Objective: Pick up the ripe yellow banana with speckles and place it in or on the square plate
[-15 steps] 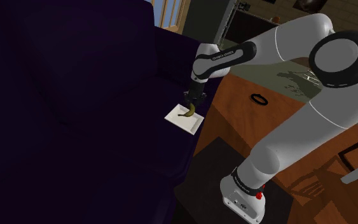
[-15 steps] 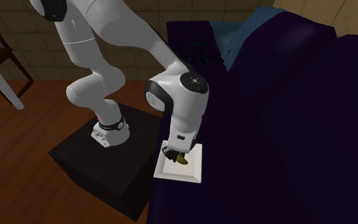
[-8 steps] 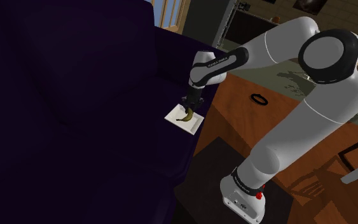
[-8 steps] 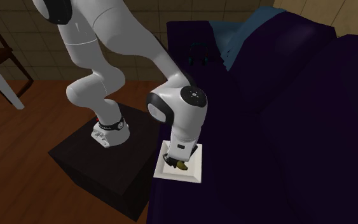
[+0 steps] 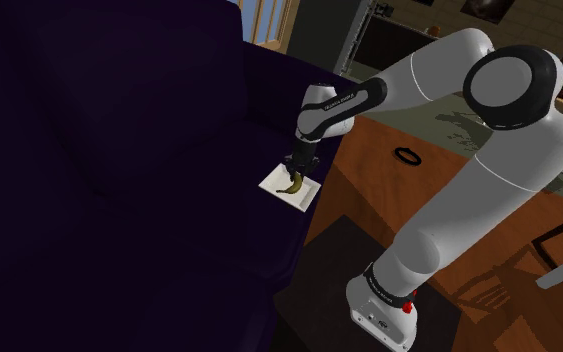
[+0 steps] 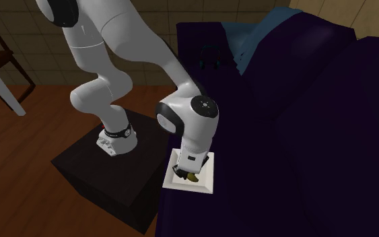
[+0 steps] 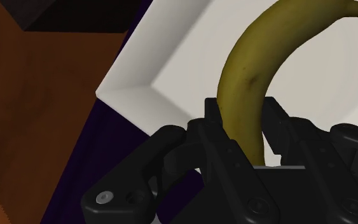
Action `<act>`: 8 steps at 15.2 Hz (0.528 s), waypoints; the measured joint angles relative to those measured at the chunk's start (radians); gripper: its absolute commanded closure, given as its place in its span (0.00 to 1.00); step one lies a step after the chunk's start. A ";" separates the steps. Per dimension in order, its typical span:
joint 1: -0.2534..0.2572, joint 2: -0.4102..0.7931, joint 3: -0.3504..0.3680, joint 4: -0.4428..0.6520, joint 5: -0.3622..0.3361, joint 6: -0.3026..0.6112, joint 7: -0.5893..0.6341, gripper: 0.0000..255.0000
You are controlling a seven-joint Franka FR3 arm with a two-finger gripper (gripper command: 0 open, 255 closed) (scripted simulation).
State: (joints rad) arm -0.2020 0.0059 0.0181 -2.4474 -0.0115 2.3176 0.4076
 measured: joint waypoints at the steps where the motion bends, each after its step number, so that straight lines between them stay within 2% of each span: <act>1: 0.000 0.000 0.000 0.000 0.000 0.000 0.000 0.00; 8: 0.000 -0.014 0.000 0.005 0.001 -0.018 0.000 0.00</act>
State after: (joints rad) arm -0.2016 -0.0076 0.0185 -2.4427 -0.0109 2.3001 0.4078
